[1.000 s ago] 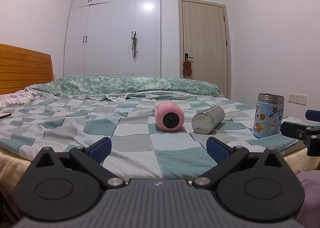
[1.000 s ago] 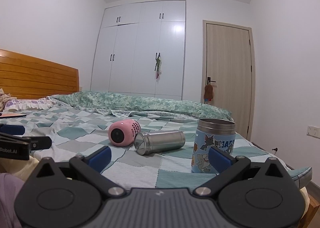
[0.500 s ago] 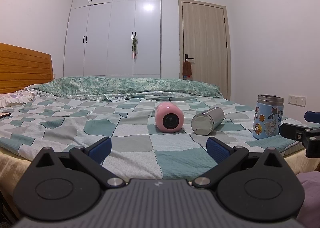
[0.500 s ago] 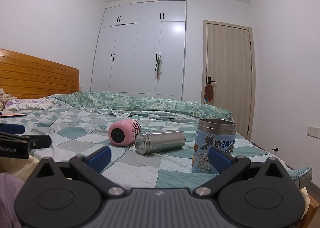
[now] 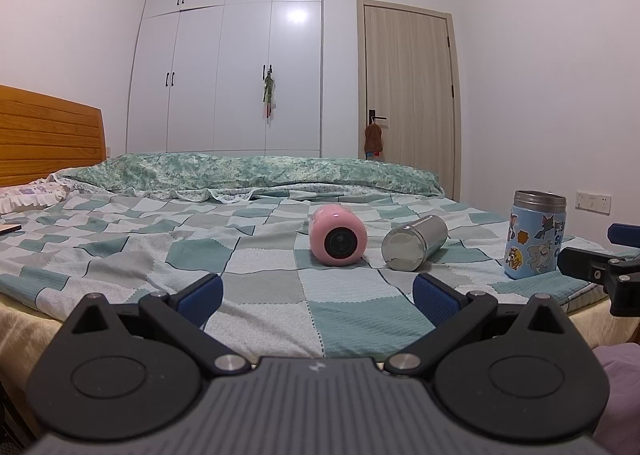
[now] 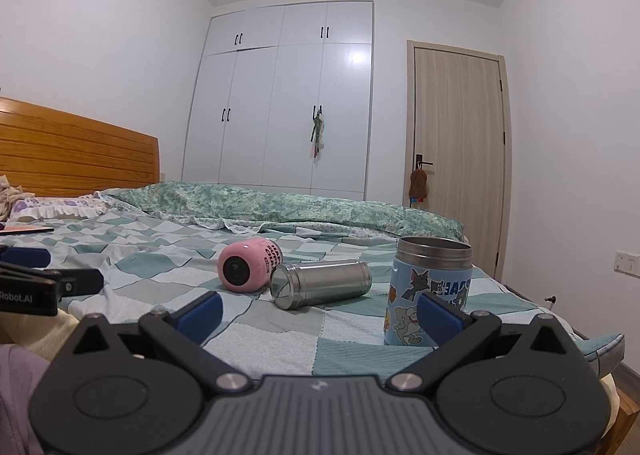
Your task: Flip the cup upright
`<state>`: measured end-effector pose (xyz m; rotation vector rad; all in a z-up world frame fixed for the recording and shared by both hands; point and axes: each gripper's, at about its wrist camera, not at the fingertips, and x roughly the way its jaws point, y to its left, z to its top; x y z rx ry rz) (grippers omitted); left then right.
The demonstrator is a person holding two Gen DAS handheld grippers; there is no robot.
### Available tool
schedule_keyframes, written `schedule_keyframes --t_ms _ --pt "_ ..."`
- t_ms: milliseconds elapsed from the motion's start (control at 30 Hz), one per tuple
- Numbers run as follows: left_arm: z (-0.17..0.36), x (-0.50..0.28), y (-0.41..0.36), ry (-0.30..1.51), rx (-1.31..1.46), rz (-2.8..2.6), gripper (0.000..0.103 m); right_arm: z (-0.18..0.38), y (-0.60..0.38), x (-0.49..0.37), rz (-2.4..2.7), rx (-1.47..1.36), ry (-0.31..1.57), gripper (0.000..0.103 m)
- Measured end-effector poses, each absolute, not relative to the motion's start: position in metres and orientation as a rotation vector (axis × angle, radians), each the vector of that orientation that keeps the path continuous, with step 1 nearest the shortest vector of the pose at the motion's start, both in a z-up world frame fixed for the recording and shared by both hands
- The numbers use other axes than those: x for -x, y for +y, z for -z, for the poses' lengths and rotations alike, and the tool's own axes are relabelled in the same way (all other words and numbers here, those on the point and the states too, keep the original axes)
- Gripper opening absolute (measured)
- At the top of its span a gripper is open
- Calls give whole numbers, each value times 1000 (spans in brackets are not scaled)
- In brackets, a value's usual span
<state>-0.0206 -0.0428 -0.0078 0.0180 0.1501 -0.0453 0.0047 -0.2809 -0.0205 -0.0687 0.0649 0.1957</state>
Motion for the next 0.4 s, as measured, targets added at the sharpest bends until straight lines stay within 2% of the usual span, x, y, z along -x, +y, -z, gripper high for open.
schedule_keyframes --t_ms 400 --pt "4 20 -43 144 9 49 103 21 -281 -5 -196 69 65 103"
